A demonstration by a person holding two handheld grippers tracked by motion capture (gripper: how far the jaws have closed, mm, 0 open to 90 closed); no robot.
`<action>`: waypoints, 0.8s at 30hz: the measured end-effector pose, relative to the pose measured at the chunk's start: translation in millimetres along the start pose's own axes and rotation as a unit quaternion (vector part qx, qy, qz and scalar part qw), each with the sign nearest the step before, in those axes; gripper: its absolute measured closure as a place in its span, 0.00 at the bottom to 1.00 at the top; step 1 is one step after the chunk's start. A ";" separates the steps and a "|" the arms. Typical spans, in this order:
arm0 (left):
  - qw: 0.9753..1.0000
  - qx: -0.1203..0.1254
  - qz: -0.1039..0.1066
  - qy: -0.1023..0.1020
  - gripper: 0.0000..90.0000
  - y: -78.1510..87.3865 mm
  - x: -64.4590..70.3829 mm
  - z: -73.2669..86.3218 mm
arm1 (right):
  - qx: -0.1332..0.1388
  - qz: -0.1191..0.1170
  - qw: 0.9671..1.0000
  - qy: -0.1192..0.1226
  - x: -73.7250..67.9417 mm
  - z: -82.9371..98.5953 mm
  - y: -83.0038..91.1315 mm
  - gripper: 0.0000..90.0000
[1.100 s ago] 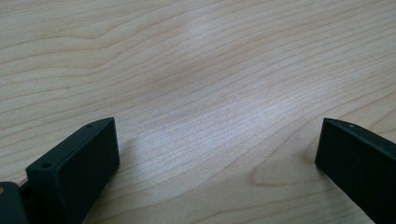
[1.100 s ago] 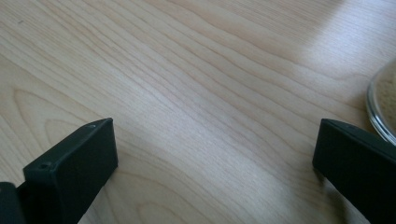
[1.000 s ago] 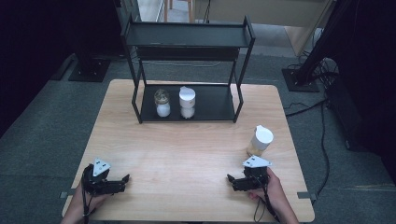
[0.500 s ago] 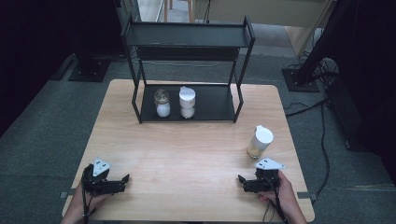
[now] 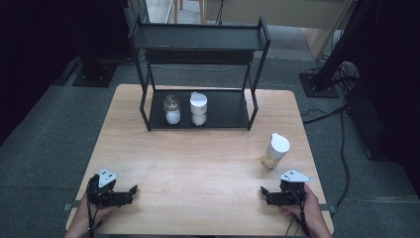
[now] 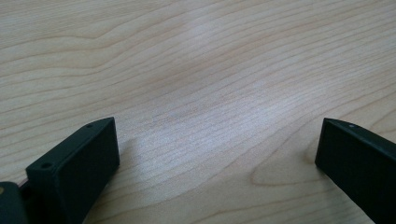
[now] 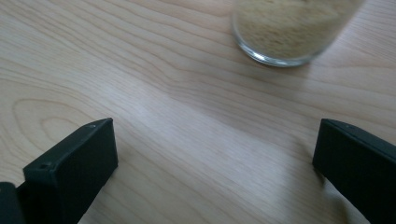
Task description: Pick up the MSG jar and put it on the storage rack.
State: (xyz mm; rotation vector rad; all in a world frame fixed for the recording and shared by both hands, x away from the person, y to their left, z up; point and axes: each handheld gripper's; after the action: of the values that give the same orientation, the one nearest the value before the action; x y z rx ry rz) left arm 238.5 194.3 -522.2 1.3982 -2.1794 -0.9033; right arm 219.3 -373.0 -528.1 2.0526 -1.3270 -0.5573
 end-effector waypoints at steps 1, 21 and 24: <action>1.000 0.000 0.000 0.000 0.00 0.0 0.0 0.0 | 0.000 0.003 1.000 -0.002 2.3 1.1 1.2 0.00; 1.000 0.000 0.000 0.000 0.00 0.0 0.0 0.0 | 0.001 0.036 0.999 -0.032 29.4 19.8 20.7 0.00; 1.000 0.000 0.000 0.000 0.00 0.0 -0.1 0.0 | 0.001 0.043 0.998 -0.037 34.1 23.1 24.0 0.00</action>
State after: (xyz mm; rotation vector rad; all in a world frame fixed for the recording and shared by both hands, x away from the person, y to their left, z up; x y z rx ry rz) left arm 238.5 194.4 -522.2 1.3976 -2.1795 -0.9041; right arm 202.7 -417.7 -528.4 1.9842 -1.4521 -0.5999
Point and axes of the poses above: each handheld gripper's, and its own axes: y roughly backward along the jaws, z roughly out of its underside, x roughly to its right
